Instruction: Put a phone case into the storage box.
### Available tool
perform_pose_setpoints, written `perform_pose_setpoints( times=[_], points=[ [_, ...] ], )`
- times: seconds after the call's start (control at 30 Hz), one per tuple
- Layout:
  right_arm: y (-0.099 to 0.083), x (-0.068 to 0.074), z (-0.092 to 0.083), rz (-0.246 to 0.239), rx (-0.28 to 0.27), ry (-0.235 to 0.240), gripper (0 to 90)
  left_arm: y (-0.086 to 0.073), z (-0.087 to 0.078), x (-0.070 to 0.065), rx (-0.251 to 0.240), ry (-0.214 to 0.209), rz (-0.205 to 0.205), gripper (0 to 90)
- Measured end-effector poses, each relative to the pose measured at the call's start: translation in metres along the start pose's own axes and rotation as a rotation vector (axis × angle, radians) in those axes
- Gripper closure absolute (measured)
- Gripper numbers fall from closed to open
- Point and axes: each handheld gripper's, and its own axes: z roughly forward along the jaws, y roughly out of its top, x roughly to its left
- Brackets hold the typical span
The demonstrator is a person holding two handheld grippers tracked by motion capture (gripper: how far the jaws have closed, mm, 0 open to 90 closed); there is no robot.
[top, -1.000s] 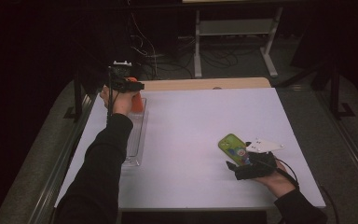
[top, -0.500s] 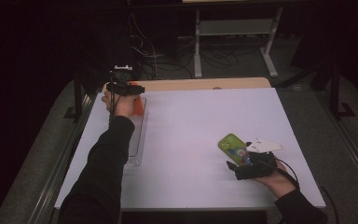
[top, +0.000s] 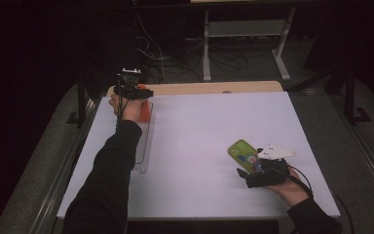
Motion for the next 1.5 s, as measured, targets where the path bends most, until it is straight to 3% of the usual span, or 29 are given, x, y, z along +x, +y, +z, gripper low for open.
perform_pose_setpoints(
  times=[0.47, 0.9, 1.03, 1.27, 1.4, 1.5],
  points=[
    [0.0, 0.0, 0.0, -0.002, 0.001, -0.001, 0.0, 0.0, 0.005, 0.006, -0.023, -0.017, -0.028, 11.1],
    [-0.001, 0.001, 0.001, 0.0, 0.002, 0.001, 0.0, 0.001, 0.003, 0.009, -0.045, -0.044, -0.036, 2.7],
    [0.0, 0.001, 0.001, 0.001, 0.003, 0.004, 0.0, 0.002, 0.0, 0.011, -0.05, -0.053, -0.019, 1.7],
    [-0.001, 0.001, 0.002, -0.008, 0.006, 0.003, 0.0, 0.005, -0.01, 0.019, -0.06, -0.111, 0.005, 1.7],
    [0.0, 0.001, 0.002, 0.001, 0.006, 0.005, 0.0, 0.006, -0.022, 0.019, -0.053, -0.178, 0.05, 1.6],
    [0.002, 0.0, 0.003, 0.004, 0.003, 0.005, 0.0, 0.008, -0.033, 0.021, -0.081, -0.228, 0.05, 1.6]
  ],
)
